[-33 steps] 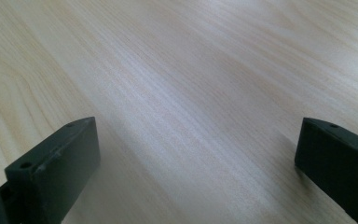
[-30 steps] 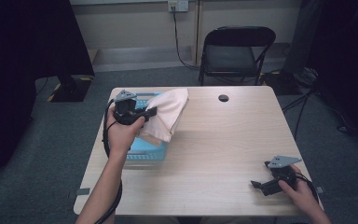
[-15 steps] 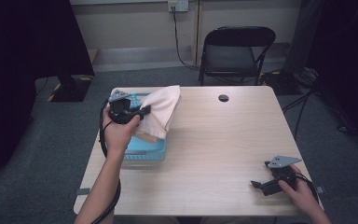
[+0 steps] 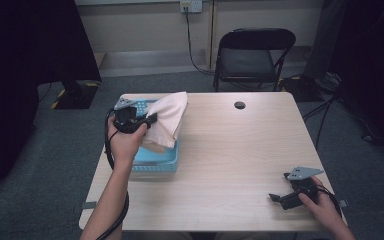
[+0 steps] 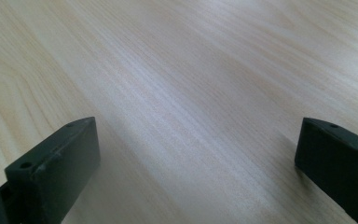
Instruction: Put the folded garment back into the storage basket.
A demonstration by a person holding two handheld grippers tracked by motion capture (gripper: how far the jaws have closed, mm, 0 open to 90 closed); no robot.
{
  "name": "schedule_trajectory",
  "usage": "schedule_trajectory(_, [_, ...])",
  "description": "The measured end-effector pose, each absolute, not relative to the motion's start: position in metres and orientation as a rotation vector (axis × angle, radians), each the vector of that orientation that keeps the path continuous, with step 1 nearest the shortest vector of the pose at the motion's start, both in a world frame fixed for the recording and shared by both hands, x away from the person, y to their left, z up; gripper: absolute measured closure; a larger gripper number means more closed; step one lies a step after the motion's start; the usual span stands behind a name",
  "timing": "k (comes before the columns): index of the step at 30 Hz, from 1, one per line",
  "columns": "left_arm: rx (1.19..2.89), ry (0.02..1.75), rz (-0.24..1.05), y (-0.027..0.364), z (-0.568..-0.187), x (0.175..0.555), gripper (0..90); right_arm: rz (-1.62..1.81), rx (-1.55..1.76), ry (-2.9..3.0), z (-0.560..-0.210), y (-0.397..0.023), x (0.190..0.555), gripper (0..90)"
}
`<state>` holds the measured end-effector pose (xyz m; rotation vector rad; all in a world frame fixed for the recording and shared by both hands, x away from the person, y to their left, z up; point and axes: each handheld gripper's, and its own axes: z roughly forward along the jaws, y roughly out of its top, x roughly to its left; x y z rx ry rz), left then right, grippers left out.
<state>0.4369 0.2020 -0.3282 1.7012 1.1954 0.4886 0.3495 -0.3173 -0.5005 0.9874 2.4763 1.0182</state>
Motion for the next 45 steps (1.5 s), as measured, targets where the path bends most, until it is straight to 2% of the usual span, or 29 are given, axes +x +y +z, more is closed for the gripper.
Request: schedule_trajectory(45, [1.652, 1.369, 0.552, 0.211, -0.364, 0.459, 78.5, 1.018, 0.987, 2.476, -0.500, -0.317, 0.350, 0.0])
